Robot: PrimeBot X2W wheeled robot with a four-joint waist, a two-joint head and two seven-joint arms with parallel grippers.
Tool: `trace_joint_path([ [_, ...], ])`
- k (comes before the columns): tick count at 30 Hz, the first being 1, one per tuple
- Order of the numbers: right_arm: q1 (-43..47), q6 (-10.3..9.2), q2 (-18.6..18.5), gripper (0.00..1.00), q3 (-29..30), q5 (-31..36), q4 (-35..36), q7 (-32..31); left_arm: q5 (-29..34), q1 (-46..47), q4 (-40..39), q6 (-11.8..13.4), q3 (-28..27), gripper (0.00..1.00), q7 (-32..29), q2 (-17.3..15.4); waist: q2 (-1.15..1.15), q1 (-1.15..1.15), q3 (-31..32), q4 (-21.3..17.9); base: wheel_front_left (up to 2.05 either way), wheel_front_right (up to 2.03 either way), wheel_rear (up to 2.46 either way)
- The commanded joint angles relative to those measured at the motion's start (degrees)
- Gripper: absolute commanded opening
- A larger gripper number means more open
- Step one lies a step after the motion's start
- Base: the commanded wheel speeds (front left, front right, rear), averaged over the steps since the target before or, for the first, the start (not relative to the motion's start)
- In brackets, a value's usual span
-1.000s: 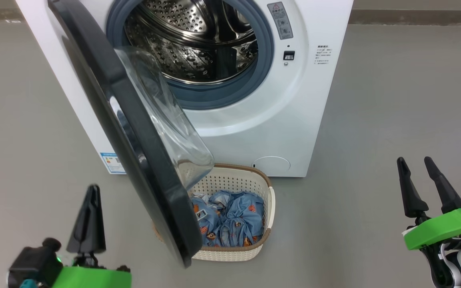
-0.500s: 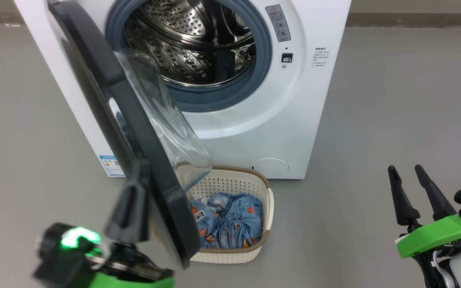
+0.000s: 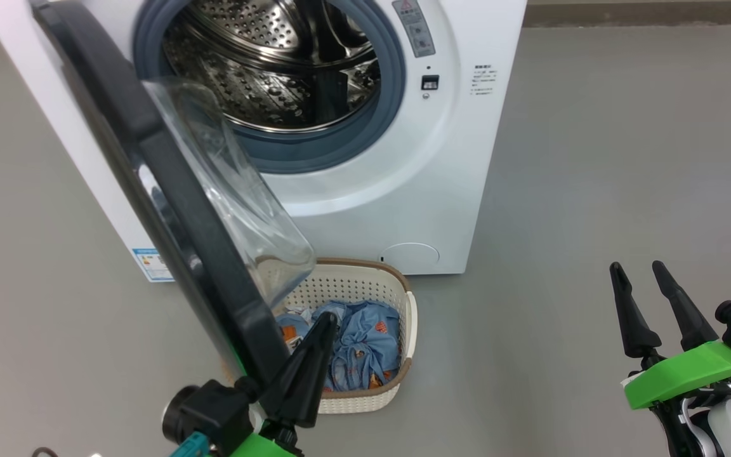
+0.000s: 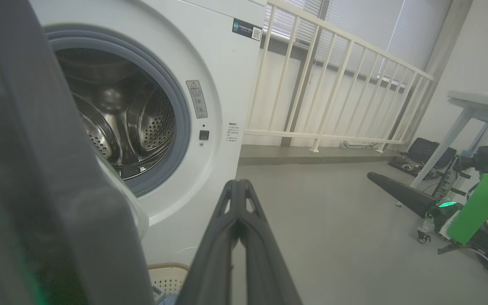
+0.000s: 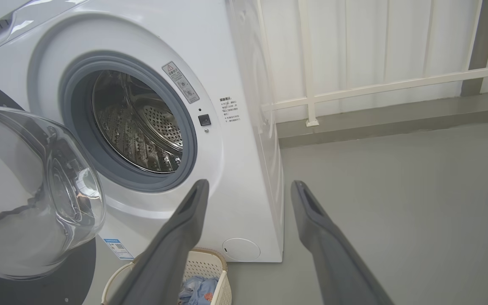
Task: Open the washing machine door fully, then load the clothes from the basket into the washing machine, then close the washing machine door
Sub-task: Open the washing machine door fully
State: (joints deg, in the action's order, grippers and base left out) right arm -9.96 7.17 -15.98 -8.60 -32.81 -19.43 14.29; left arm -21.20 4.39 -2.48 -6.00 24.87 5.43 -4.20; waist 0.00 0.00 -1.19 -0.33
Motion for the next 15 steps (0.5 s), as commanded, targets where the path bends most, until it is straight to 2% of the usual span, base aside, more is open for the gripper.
trace_joint_path([
  [1, -0.9, 0.32, -0.6, 1.00, -0.8, -0.5, 1.5, 0.7, -0.2, 1.7, -0.9, 0.0, -1.9, 0.00, -0.2, 0.2, 0.00, 0.00, -0.4, -0.5, 0.00, 0.00, 0.00],
  [8, -1.2, 0.32, -0.2, 1.00, -0.1, -0.4, 1.5, 0.7, -1.5, 2.6, 5.8, 0.5, -2.9, 0.00, 0.5, 0.2, 0.00, 0.00, -1.2, -1.2, 0.00, 0.00, 0.00],
  [15, -1.1, 0.32, 0.3, 1.00, 0.3, -0.2, 1.4, 0.7, -2.5, 3.6, 8.8, 1.9, -4.8, 0.00, 2.4, 0.3, 0.00, 0.00, -1.6, -0.6, 0.00, 0.00, 0.00],
])
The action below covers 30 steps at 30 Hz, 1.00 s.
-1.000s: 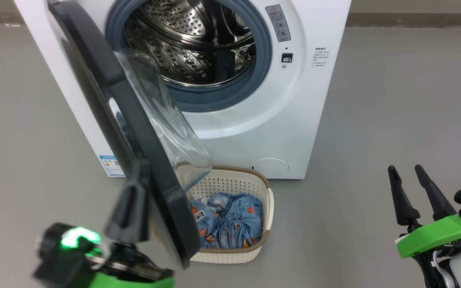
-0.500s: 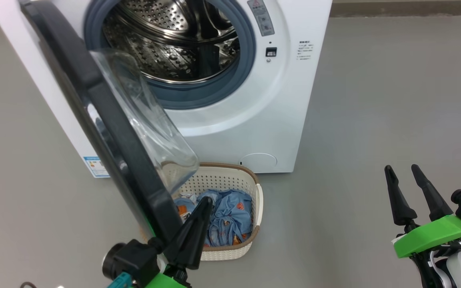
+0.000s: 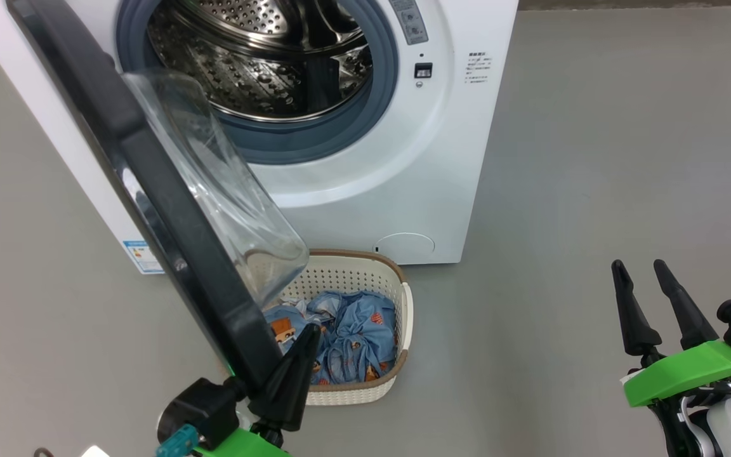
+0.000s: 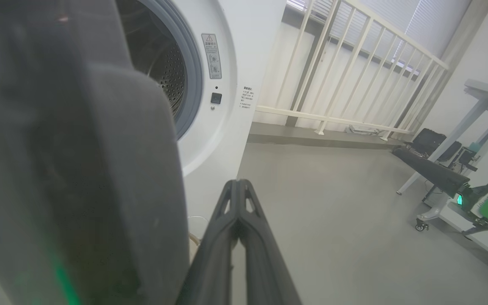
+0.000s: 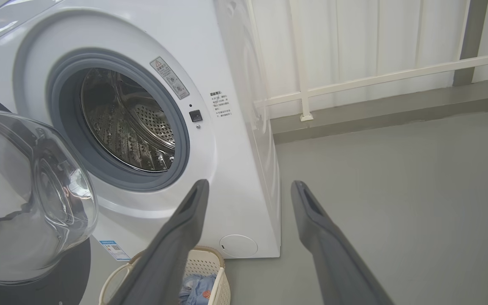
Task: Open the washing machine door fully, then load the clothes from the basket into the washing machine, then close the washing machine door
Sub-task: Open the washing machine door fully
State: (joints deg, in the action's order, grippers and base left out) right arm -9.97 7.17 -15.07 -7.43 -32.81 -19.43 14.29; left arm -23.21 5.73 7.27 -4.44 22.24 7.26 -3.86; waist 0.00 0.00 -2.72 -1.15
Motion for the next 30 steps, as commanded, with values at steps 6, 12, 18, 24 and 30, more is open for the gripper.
trace_joint_path([
  [6, -1.1, 0.32, -0.5, 1.00, -0.9, -0.2, 1.1, 0.7, -1.2, 2.3, -0.5, 0.8, -2.8, 0.00, 1.3, -0.2, 0.00, 0.00, -0.3, 2.1, 0.00, 0.00, 0.00],
  [12, -1.3, 0.32, -0.5, 1.00, -0.5, -0.3, 0.6, 0.7, -1.5, 1.5, -1.2, 1.2, -3.1, 0.00, 1.0, -1.3, 0.00, 0.00, -0.6, 6.5, 0.00, 0.00, 0.00],
  [18, -1.4, 0.32, -0.1, 1.00, -0.4, -0.3, 0.2, 0.7, -1.9, 1.1, -1.7, 1.7, -3.3, 0.00, 0.5, -1.9, 0.00, 0.00, -0.6, 10.0, 0.00, 0.00, 0.00],
  [24, -1.2, 0.32, 0.0, 1.00, -0.1, -0.3, -0.1, 0.7, -2.3, 0.5, -2.0, 2.0, -3.7, 0.00, 0.2, -2.5, 0.00, 0.00, -0.4, 12.8, 0.00, 0.00, 0.00],
  [30, -0.8, 0.32, 0.2, 1.00, 0.4, -0.2, 0.0, 0.7, -2.6, -0.1, -2.3, 2.6, -4.1, 0.00, 0.1, -3.0, 0.00, 0.00, -0.1, 14.9, 0.00, 0.00, 0.00],
])
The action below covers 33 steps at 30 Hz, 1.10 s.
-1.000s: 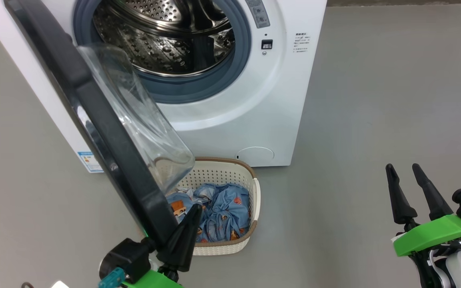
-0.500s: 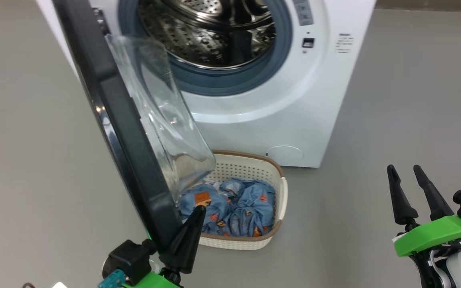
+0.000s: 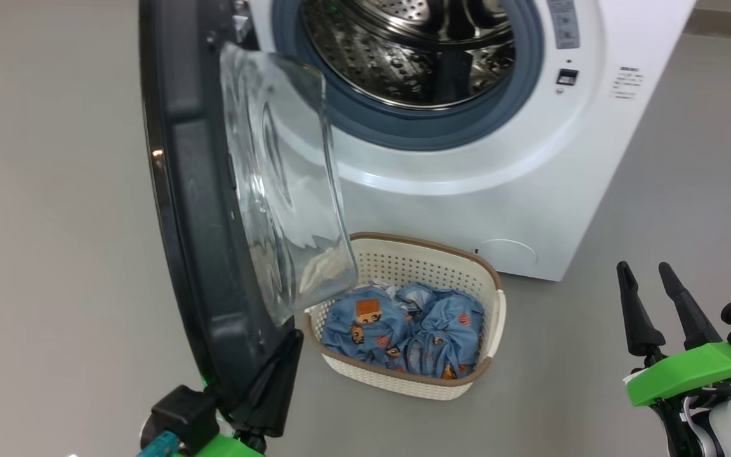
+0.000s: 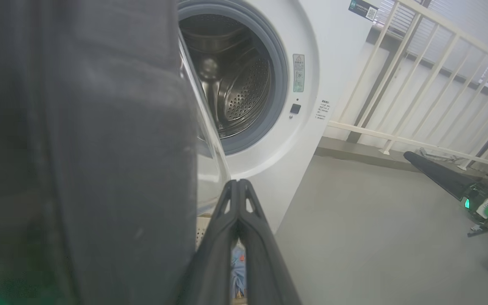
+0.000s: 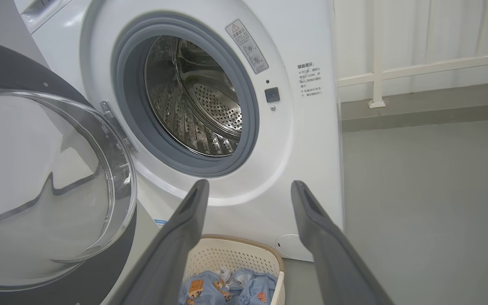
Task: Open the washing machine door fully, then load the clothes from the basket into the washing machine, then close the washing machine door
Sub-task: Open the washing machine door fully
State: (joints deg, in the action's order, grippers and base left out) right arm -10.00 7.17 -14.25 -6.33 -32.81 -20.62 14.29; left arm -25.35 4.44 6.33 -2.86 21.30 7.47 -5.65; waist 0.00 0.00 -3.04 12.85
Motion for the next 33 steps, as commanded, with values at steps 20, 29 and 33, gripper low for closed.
trace_joint_path([
  [20, -1.2, 0.32, 0.1, 1.00, -1.2, 0.1, 1.2, 0.7, -3.8, 2.5, -1.2, 4.9, -10.7, 0.00, -3.7, -6.8, 0.00, 0.00, -0.7, 7.7, 0.00, 0.00, 0.00],
  [29, -1.5, 0.32, 0.0, 1.00, -1.1, 0.2, 1.0, 0.7, -5.5, 5.1, 1.9, 6.1, -15.4, 0.00, -4.8, -10.5, 0.00, 0.00, -1.4, 9.7, 0.00, 0.00, 0.00],
  [33, -2.1, 0.32, 0.0, 1.00, -1.4, 0.3, 1.0, 0.7, -6.1, 8.0, 5.3, 5.4, -16.5, 0.00, -5.9, -12.6, 0.00, 0.00, -2.1, 10.5, 0.00, 0.00, 0.00],
])
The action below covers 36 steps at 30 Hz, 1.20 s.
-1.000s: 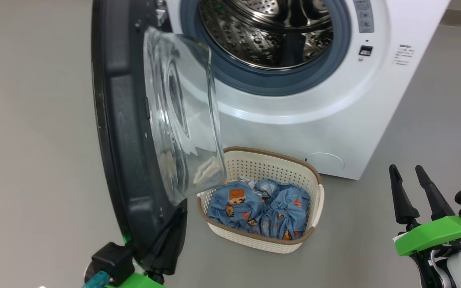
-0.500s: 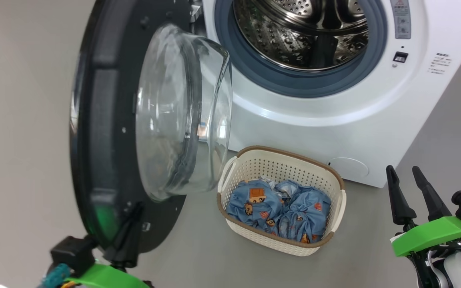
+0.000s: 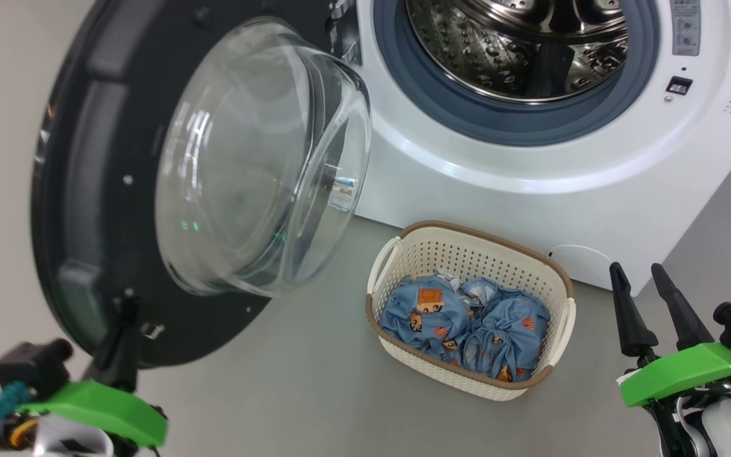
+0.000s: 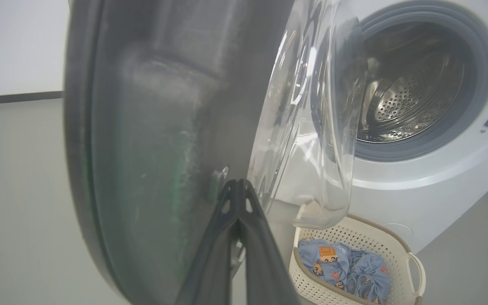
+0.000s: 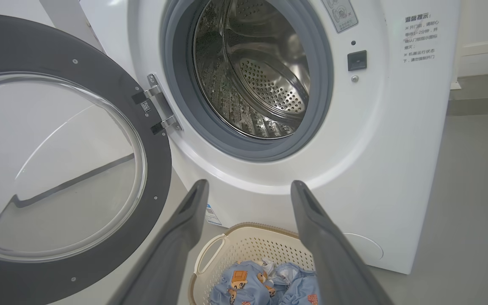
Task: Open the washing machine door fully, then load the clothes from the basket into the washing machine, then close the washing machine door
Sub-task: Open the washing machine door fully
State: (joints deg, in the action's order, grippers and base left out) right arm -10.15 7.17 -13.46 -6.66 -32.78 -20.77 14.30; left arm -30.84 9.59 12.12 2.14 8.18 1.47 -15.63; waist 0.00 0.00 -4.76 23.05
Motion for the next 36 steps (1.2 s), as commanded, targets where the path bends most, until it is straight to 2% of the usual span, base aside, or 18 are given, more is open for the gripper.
trace_joint_path([
  [1, -2.1, 0.32, -0.9, 1.00, -1.1, 0.3, 1.2, 0.7, -0.8, 3.7, 0.4, 0.2, -3.7, 0.00, -0.1, -3.2, 0.00, 0.00, -0.7, 0.5, 0.00, 0.00, 0.00],
  [9, -3.6, 0.32, -1.2, 1.00, -0.8, 0.7, 1.4, 0.7, -2.3, 12.2, 9.4, -3.1, -4.7, 0.00, -1.1, -6.4, 0.00, 0.00, -3.6, 1.7, 0.00, 0.00, 0.00],
  [23, -5.9, 0.32, -1.4, 1.00, -0.7, 0.9, 1.0, 0.7, -3.1, 24.6, 25.5, -6.1, -5.9, 0.00, -0.4, -11.6, 0.00, 0.00, -6.3, 2.2, 0.00, 0.00, 0.00],
  [26, -6.3, 0.32, -1.4, 1.00, -0.8, 1.0, 1.0, 0.7, -1.3, 27.1, 28.4, -6.8, -4.5, 0.00, 0.5, -13.3, 0.00, 0.00, -6.8, 2.2, 0.00, 0.00, 0.00],
  [36, -7.6, 0.32, -0.9, 1.00, -0.9, 0.9, 0.7, 0.7, -1.1, 34.1, 36.8, -8.4, -3.1, 0.00, 3.3, -14.8, 0.00, 0.00, -8.1, 1.3, 0.00, 0.00, 0.00],
])
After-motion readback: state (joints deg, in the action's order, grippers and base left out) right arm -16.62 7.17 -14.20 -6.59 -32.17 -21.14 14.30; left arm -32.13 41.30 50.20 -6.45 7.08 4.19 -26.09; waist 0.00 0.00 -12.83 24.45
